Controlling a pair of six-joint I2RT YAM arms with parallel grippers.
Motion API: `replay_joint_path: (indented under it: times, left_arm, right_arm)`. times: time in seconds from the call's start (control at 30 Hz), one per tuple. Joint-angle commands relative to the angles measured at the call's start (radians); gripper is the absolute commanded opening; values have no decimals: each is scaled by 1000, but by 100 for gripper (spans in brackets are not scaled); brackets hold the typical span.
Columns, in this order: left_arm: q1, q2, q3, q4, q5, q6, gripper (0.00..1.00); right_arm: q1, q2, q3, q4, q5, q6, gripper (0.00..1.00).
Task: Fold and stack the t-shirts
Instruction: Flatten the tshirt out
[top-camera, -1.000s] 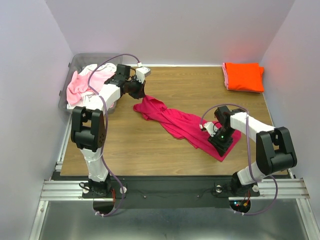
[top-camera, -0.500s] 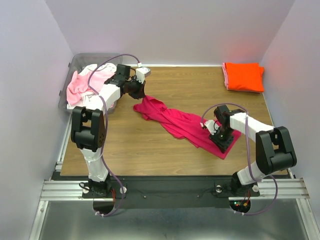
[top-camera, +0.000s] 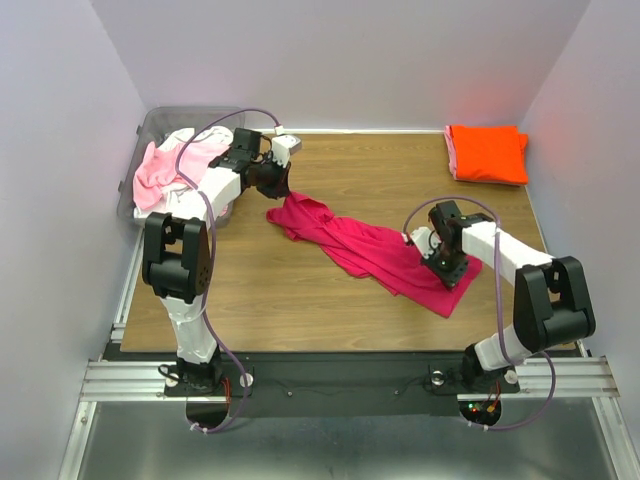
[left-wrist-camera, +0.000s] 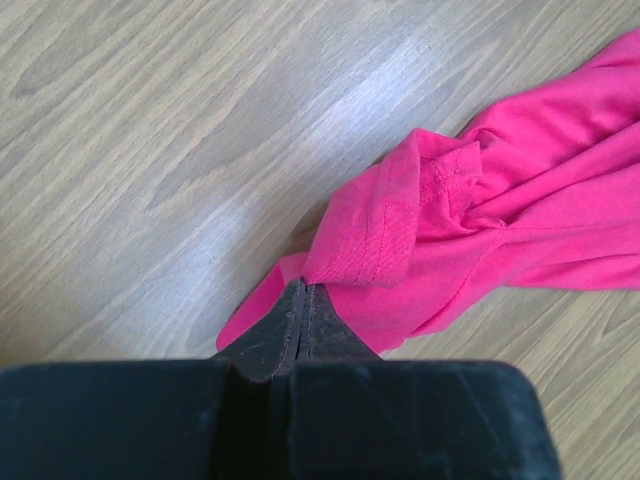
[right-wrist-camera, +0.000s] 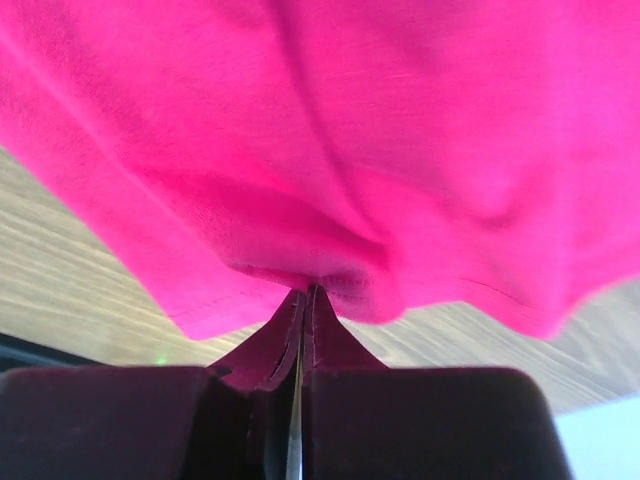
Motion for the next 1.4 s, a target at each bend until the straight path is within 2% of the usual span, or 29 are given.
replay_joint_path:
  times: [0.0,0.3,0.47,0.67,0.8,0.9,1.07,1.1,1.13,1.17,1.27,1.37]
  left_arm:
    - [5,-30,84,-13,7,13,0]
    - [45,-110,167,-17,45,-26,0]
    - [56,-124,144,-18,39,-21,0]
    - [62,-170,58,-18,38,8,0]
    - [62,-224,-69,-18,29,60,0]
    - [62,-291,-283,-35,42,145,0]
    - [58,-423,-553,-9,-19,279,0]
    - [55,-428,-580,-23,-13,310,2]
    - [48,-429,-612,-73,-5,342,11]
    - [48,-434,-621,-95,9,375,27]
    - [48,-466,-616,-119,27,418,45]
    - [48,-463,-513,-125,61,398,50]
  right_arm:
    - [3,-86,64,30,71,1,1]
    - [-52,-153,214,50,108,-14,1]
    - [-117,-133,250,60,99,-45,1]
    - [-149,-155,216,58,96,-69,1]
    - [-157,-184,141,58,94,-82,1]
    - [-157,-225,78,44,78,-94,1]
    - [-158,-254,-15,14,47,-109,1]
    - [-158,-256,-29,12,42,-112,1]
    - [-158,-253,-52,6,29,-115,1]
    - [-160,-250,-58,3,22,-115,1]
    - [-158,-239,-68,-3,18,-118,1]
    - [-160,-225,-63,-6,19,-117,1]
